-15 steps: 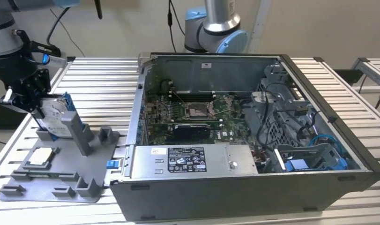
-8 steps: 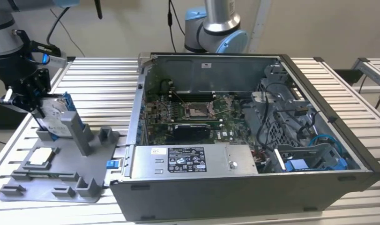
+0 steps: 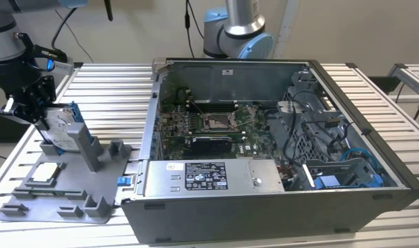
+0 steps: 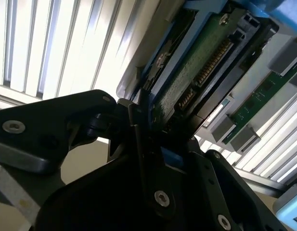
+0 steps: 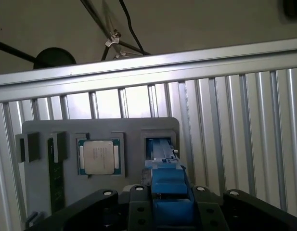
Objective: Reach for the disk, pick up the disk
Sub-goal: 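Pick up the disk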
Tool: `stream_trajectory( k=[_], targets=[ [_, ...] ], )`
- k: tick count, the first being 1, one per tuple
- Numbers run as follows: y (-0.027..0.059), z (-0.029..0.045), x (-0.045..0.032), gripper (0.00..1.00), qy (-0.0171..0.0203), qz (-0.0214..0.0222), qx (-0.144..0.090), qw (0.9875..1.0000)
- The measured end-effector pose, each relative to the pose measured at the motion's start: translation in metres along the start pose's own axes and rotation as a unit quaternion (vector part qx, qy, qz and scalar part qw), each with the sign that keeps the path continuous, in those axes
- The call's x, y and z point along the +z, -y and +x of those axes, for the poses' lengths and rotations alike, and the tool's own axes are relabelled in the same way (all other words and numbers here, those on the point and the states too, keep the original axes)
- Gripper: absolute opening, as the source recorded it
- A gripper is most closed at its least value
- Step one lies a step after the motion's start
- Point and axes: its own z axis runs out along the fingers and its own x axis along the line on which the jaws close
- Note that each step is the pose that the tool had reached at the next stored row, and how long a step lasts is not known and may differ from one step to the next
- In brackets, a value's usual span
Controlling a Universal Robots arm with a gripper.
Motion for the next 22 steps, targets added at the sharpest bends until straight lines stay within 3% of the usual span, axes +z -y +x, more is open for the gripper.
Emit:
stream_trajectory(
  k=[13, 22],
  targets=[
    [-0.0001, 0.0000, -0.0033, 0.00, -0.0001, -0.0002, 0.000, 1.0000],
    [-0.0007, 0.0002, -0.0252, 0.00, -0.0001, 0.0000, -0.007, 1.0000]
  ],
)
